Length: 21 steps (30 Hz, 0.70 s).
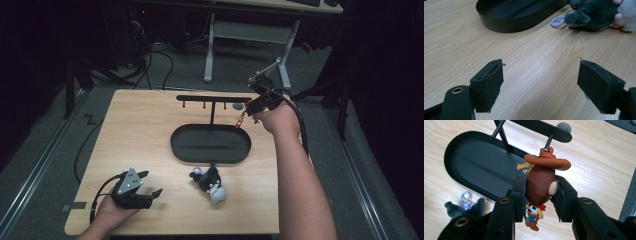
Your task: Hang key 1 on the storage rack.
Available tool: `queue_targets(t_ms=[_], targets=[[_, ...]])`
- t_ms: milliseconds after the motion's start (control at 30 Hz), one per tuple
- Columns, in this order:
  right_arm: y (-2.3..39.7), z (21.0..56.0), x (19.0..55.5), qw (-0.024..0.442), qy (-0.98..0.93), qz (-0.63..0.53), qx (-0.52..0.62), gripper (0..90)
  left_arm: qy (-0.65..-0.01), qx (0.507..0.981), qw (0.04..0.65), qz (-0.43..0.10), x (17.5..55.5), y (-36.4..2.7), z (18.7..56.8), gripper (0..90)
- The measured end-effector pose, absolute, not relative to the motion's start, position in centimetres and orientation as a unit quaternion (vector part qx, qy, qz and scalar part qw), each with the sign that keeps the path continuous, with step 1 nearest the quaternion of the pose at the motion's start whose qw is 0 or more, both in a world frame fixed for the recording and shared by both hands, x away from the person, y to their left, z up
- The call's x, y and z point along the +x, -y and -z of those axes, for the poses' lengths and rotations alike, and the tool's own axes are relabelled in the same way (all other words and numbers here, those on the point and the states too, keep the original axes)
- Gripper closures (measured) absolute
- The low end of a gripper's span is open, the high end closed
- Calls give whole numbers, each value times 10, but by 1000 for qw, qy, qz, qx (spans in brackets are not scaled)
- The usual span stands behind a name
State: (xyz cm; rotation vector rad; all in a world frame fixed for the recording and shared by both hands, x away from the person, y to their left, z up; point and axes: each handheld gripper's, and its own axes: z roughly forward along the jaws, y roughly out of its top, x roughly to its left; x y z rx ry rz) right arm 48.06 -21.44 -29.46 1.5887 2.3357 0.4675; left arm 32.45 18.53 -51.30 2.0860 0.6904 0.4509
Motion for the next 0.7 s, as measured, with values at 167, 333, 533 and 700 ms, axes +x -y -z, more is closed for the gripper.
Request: queue_targets(t_ms=[167,333,533,700], targets=[[212,298,491,138,-804,-163,554,650,-281,835,437,-180,324,-187,513,215],[211,302,495,140,-804,-161,555,651,-277,838,435,-178,324,-185,514,216],[224,305,492,140,-794,-162,570,651,-275,838,436,-178,323,-184,513,215],[235,320,488,128,-791,-159,577,650,-273,840,435,-177,323,-184,513,215]])
